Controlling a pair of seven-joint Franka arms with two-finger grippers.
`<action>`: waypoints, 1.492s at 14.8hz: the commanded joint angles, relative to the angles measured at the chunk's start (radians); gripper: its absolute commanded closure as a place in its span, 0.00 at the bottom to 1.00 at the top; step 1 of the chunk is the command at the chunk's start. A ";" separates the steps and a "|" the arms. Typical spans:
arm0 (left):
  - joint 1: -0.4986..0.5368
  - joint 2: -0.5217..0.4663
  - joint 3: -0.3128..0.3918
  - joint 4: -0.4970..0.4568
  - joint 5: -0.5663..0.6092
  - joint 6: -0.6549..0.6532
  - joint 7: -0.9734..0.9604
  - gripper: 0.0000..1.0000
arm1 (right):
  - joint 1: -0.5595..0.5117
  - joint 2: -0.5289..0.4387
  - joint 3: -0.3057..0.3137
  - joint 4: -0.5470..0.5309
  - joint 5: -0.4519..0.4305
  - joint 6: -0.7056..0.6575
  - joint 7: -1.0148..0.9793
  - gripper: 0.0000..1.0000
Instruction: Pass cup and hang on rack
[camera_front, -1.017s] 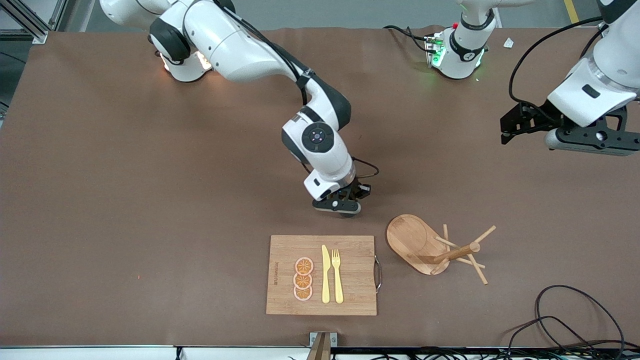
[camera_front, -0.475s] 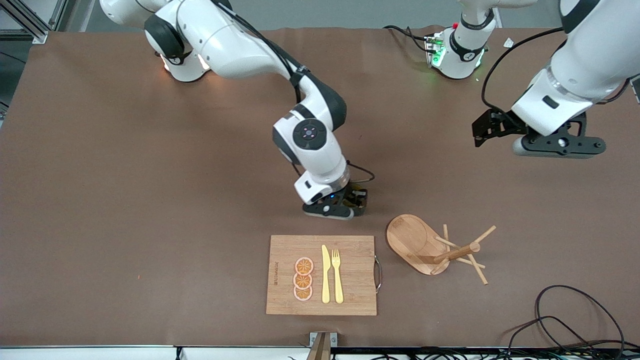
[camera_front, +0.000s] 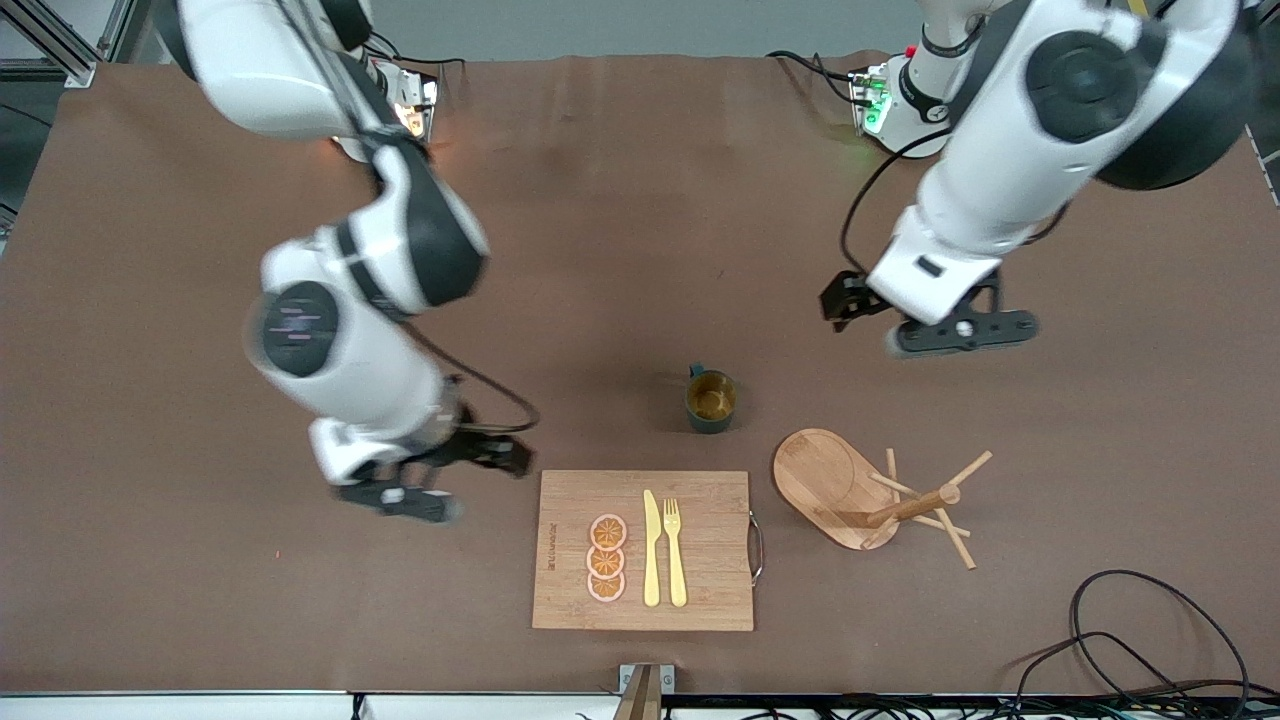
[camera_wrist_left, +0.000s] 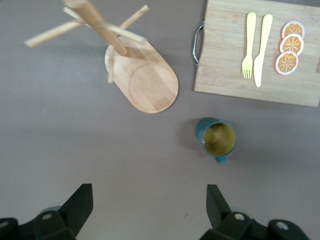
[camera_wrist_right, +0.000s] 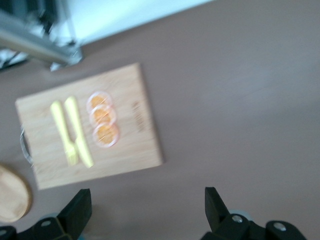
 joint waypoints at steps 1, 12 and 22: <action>-0.102 0.044 0.003 -0.001 0.105 0.023 -0.149 0.00 | -0.077 -0.104 0.021 -0.139 -0.100 0.016 -0.077 0.00; -0.363 0.093 -0.003 -0.439 0.568 0.423 -0.792 0.04 | -0.352 -0.582 0.025 -0.745 -0.118 0.165 -0.469 0.00; -0.420 0.310 -0.005 -0.513 1.208 0.502 -1.503 0.14 | -0.401 -0.782 0.027 -0.821 -0.121 0.075 -0.532 0.00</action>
